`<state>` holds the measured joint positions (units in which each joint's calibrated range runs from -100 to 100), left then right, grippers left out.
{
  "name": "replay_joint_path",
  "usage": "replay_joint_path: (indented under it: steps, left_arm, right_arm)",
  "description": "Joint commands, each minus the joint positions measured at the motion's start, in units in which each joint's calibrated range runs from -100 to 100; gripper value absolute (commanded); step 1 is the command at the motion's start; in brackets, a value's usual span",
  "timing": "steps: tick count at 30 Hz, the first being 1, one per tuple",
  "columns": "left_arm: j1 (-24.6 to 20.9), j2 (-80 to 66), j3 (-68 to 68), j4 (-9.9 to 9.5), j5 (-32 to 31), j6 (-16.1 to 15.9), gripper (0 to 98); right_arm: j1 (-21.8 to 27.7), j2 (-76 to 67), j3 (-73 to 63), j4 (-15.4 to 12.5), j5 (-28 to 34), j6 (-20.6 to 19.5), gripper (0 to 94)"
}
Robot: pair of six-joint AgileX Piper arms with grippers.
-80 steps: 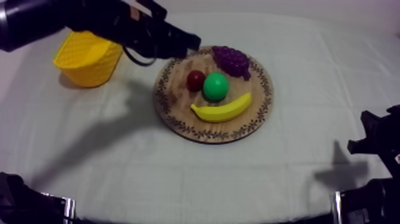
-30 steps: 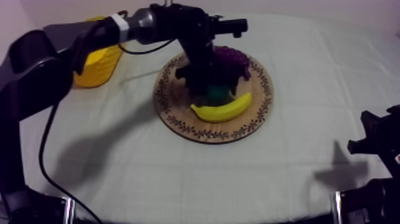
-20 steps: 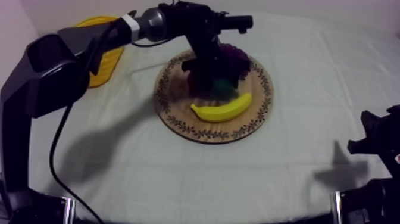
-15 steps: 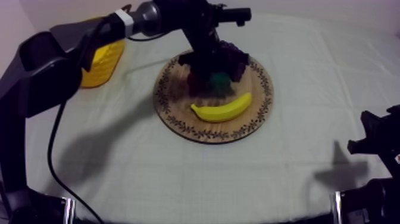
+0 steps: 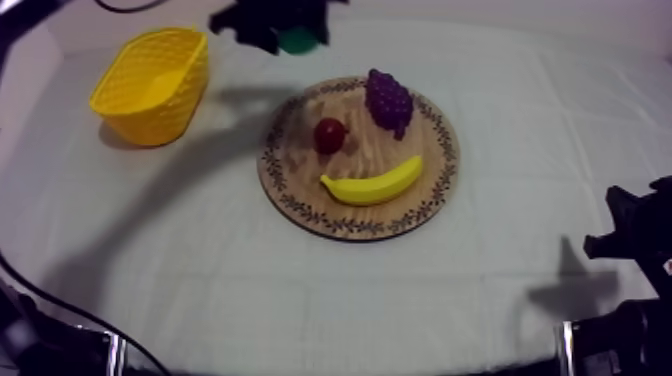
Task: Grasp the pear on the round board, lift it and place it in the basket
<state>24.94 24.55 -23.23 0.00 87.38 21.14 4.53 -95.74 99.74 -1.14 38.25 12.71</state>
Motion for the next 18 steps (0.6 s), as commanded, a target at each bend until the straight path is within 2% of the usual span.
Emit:
replay_joint_path:
  steps: [1, 10, 18]
  left_arm:
    - [-3.13, -5.59, 1.88, -0.48, 0.25, -0.33, 56.4]
    - [-13.71, -10.61, 12.31, -2.43, -2.32, -4.31, 57.5]
    - [-19.69, -8.77, 19.97, -3.89, -7.43, -6.89, 59.0]
  right_arm:
    - [0.04, -0.02, 0.04, 0.0, -0.02, 0.01, 0.3]
    - [0.07, -0.02, 0.04, 0.0, -0.02, 0.01, 0.3]
    - [0.07, -0.02, 0.04, 0.0, -0.02, 0.01, 0.3]
